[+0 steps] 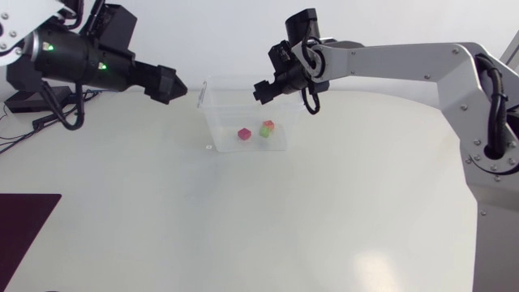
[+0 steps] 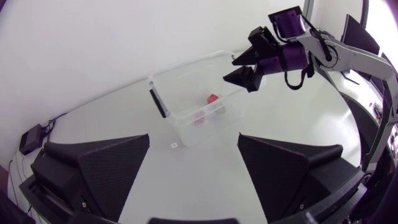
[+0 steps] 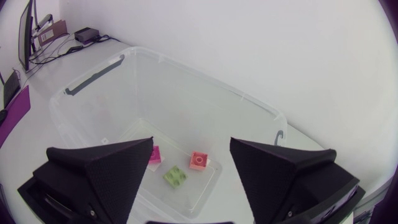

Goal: Place the duplo bricks in the container

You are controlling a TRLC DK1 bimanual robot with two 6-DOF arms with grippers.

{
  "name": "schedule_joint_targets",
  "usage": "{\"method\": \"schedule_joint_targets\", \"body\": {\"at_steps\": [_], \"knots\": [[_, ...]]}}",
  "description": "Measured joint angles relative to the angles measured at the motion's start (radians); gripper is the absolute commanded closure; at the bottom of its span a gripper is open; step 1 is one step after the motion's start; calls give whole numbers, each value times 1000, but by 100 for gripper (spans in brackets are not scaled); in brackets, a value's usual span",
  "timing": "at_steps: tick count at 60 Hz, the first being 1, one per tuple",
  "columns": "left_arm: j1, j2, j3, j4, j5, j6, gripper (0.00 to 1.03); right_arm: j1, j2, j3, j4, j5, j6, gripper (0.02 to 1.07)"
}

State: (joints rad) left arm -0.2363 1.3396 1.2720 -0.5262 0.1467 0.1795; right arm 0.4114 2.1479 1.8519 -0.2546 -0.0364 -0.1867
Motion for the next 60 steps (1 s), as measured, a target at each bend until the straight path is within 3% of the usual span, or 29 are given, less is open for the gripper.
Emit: {"method": "schedule_joint_targets", "body": {"at_steps": [10, 37, 48, 60], "knots": [[23, -117, -93, 16, -30, 29, 4, -3, -87, -97, 13, 13, 2, 6], [79, -388, -357, 68, -34, 16, 4, -97, -563, -593, 174, 87, 3, 6], [103, -536, -461, 108, -154, -5, 4, -149, -747, -780, 201, 114, -5, 6], [163, -706, -549, 149, -182, -35, 5, -213, -958, -954, 233, 130, -9, 6]]}}
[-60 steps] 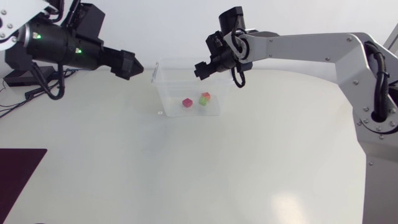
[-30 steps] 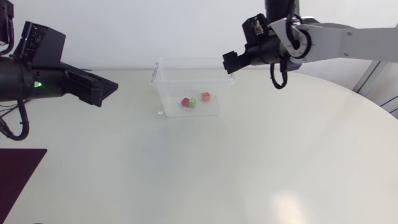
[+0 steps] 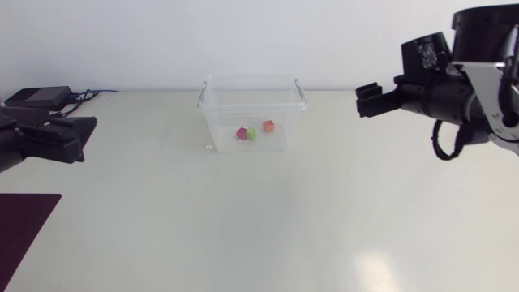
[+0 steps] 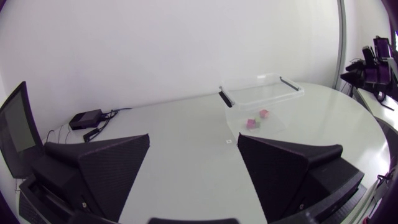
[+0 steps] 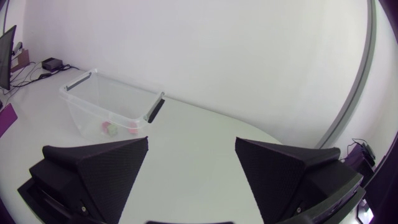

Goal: Place the duplo bricks in the container

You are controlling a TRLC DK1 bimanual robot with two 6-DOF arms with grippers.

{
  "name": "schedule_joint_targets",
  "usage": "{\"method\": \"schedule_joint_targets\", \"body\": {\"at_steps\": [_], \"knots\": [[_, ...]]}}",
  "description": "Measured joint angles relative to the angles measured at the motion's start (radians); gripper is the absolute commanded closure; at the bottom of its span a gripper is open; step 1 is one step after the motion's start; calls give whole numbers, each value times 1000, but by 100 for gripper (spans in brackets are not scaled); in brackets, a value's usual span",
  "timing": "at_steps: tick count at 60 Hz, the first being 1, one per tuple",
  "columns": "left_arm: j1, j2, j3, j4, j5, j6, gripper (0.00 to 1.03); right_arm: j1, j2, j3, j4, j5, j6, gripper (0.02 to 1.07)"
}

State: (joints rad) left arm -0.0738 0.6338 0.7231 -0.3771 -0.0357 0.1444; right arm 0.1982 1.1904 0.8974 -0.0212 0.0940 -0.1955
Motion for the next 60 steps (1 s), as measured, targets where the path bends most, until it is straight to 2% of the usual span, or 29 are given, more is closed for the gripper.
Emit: {"method": "schedule_joint_targets", "body": {"at_steps": [21, 38, 60], "knots": [[76, -232, -163, 41, 0, -14, 5, -125, -405, -277, 0, 8, -48, 6], [137, -378, -261, 82, 0, -14, 7, -180, -679, -414, -32, 8, -71, 6], [126, -476, -432, 192, 4, -48, 8, -183, -879, -595, -29, -23, -9, 6]]}}
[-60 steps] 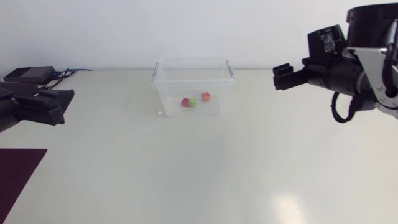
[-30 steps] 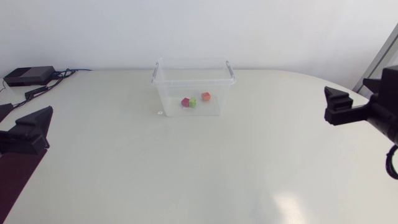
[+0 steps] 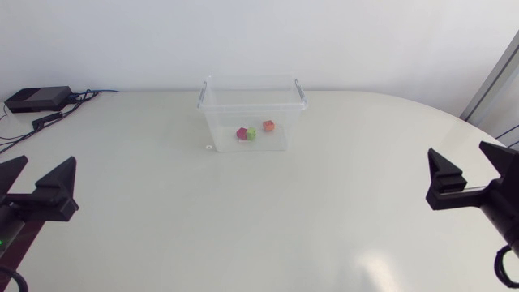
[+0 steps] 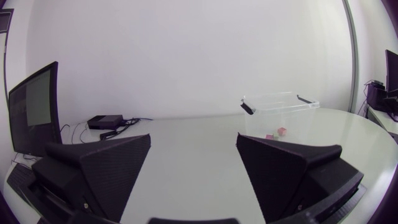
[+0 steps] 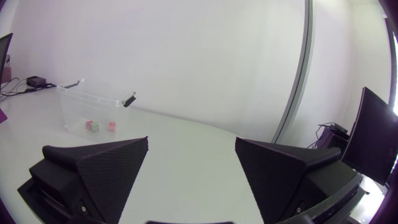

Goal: Place the duplo bricks in the container

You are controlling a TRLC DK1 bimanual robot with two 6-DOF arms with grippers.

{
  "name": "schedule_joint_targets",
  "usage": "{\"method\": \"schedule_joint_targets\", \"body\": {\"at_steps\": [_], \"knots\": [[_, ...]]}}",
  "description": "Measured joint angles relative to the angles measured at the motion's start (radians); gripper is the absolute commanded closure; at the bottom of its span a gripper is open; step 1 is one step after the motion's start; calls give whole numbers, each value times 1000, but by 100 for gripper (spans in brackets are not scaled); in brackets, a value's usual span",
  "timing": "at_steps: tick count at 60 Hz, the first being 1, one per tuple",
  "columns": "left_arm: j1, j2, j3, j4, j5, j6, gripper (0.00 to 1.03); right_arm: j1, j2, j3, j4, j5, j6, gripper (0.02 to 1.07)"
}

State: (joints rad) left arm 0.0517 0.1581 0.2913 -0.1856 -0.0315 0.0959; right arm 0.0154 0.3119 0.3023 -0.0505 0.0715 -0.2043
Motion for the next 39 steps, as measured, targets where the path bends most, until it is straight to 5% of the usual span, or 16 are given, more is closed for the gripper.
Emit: {"method": "schedule_joint_targets", "body": {"at_steps": [39], "knots": [[-44, -149, -270, 169, 26, -71, 9, -8, -301, -282, 33, -69, 175, 6]]}}
